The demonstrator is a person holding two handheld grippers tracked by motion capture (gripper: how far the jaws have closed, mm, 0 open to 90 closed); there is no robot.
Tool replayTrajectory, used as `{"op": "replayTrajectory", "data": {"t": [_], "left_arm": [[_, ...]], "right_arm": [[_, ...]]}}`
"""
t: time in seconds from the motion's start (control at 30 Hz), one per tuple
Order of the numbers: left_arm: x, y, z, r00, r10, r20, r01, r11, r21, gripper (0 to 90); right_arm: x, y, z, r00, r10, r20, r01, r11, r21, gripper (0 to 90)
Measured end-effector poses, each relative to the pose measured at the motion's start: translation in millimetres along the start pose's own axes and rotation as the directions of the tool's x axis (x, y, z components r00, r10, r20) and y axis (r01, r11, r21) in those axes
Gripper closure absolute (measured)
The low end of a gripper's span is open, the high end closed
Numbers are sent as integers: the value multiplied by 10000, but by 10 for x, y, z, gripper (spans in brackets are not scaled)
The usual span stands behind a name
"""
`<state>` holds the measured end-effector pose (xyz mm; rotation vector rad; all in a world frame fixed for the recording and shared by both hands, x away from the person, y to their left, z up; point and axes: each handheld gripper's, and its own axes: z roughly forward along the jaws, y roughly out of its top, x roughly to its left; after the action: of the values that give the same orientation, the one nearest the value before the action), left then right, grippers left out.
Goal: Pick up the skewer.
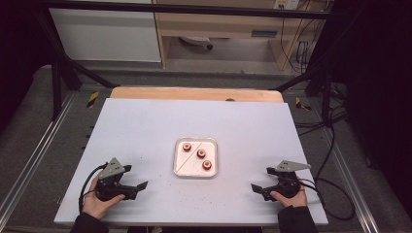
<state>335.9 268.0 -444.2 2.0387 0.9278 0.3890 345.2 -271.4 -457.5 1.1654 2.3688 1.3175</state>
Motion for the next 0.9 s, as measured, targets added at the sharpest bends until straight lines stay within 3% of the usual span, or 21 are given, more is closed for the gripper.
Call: {"op": "replayTrajectory", "data": {"t": [0.57, 0.9], "left_arm": [[-72, 72, 21, 10000, 67, -30, -66, 9998, 203, 94], [-131, 194, 9, 9999, 111, -52, -110, 9998, 140, 92]], "right_arm": [[3, 6, -5, 10000, -22, 15, 22, 10000, 1, 8], [2, 6, 2, 10000, -28, 19, 28, 10000, 70, 6]]}}
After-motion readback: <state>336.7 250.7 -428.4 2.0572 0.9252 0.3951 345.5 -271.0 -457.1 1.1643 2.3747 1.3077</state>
